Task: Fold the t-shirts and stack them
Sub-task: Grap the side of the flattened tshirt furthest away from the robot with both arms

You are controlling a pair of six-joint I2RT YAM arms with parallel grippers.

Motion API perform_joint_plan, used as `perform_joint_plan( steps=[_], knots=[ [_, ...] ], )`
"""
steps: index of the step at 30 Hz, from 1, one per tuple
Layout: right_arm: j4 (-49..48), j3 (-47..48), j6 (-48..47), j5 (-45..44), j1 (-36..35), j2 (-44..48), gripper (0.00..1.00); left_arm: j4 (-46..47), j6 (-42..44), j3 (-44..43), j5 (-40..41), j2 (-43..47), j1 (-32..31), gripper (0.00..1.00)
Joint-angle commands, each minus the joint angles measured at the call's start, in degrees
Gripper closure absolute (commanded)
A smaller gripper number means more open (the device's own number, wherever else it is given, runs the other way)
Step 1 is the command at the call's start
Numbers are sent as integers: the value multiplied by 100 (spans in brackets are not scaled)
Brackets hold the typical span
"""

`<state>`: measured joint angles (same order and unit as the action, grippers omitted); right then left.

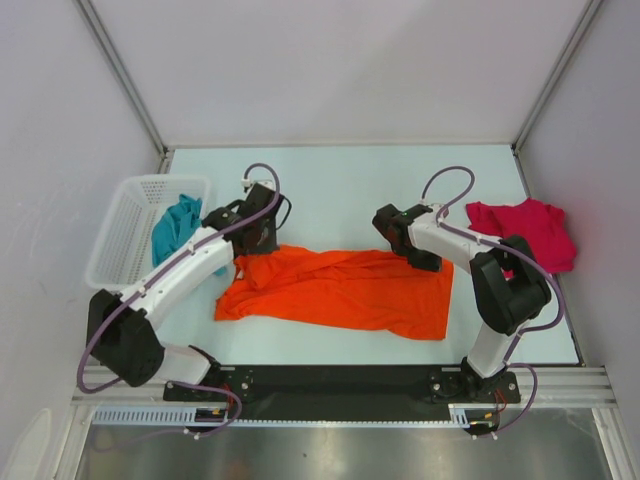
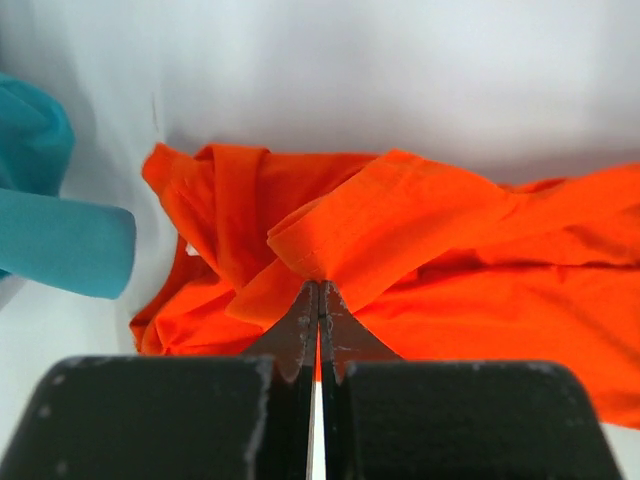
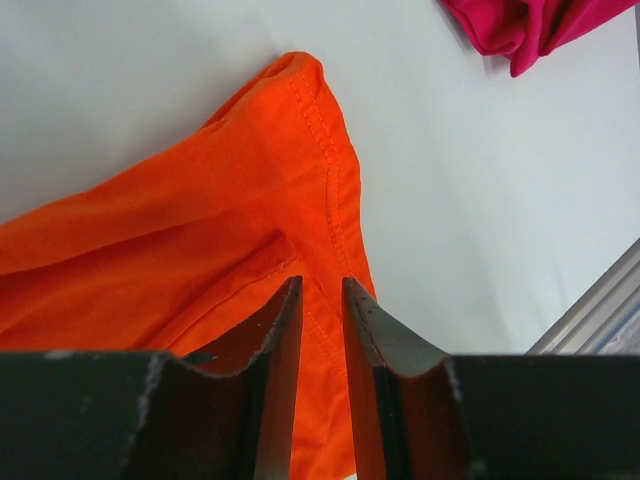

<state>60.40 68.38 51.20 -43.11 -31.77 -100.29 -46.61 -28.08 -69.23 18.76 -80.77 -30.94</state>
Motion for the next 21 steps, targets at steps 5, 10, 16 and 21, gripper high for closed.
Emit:
perform_joint_plan(
  steps=[5, 10, 16, 21],
  knots=[
    [200, 816, 40, -461, 179, -201, 68, -41, -356, 1034, -5, 615, -272, 100],
    [262, 1536, -268, -602, 347, -570, 67, -207, -435, 1201, 74, 870, -307, 100],
    [297, 1942, -426, -655, 645, -1106, 64, -331, -515, 1298, 206, 976, -316, 100],
    [86, 1898, -593, -619, 891, -1220, 64, -401, -532, 1245, 277, 993, -308, 100]
  ],
)
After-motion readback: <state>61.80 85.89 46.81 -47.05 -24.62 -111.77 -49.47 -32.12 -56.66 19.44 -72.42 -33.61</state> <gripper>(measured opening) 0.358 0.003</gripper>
